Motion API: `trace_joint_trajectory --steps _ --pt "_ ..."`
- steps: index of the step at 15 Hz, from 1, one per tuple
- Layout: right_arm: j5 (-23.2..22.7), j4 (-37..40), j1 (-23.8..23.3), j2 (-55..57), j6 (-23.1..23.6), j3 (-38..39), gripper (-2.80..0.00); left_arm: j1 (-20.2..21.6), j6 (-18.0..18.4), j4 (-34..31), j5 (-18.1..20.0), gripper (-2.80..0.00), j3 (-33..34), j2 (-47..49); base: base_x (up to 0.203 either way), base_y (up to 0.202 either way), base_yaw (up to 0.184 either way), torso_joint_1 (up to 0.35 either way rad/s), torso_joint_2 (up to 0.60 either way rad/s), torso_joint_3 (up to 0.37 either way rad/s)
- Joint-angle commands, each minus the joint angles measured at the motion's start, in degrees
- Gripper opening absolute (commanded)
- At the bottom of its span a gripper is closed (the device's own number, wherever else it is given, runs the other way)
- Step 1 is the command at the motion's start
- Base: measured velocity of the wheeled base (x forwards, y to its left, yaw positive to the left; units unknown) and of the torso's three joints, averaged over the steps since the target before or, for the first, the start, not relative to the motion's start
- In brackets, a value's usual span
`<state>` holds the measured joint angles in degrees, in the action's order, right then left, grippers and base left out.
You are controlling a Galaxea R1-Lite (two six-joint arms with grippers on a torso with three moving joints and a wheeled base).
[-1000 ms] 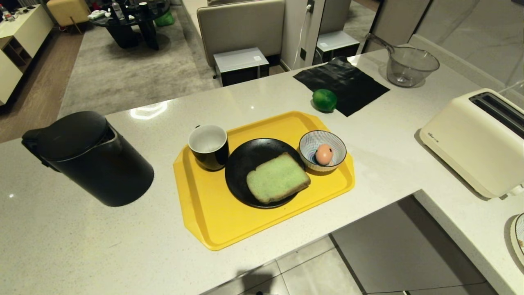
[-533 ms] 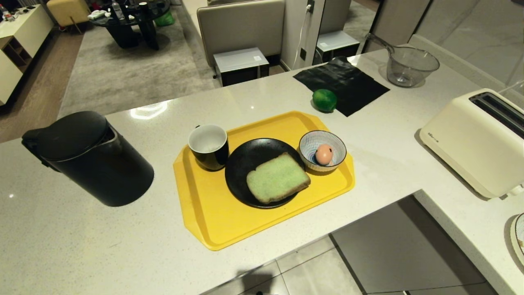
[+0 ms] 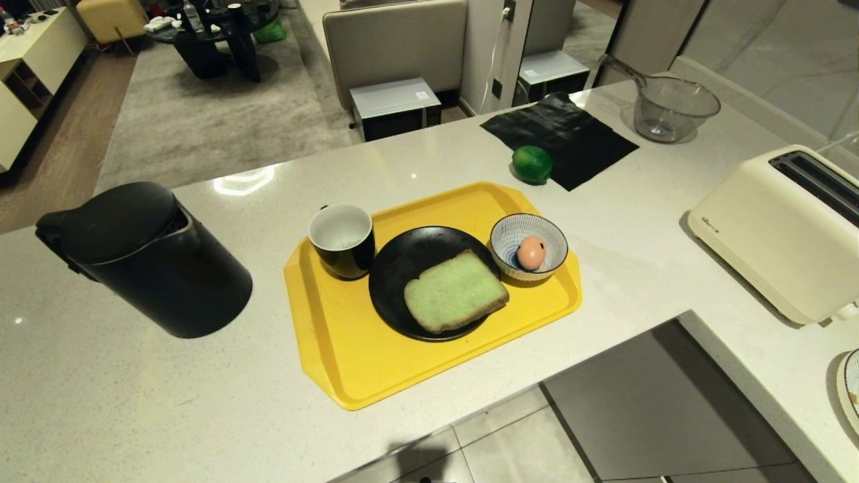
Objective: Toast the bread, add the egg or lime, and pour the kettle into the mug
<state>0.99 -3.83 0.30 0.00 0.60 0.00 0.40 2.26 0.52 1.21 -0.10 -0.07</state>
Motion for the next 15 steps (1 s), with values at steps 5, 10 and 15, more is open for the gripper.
trace_joint_trajectory --steps 5,10,15 --pt "-0.3 0.0 0.0 0.1 0.0 1.5 -2.8 0.0 0.0 0.0 0.0 -2.8 0.0 0.0 0.0 0.0 0.0 0.0 0.0 0.0" --pt "0.0 0.0 0.0 0.1 -0.1 1.5 -2.8 0.0 0.0 0.0 0.0 -2.8 0.0 0.0 0.0 0.0 0.0 0.0 0.0 0.0" --pt "-0.4 0.0 0.0 0.1 0.1 1.5 -2.8 0.0 0.0 0.0 0.0 -2.8 0.0 0.0 0.0 0.0 0.0 0.0 0.0 0.0"
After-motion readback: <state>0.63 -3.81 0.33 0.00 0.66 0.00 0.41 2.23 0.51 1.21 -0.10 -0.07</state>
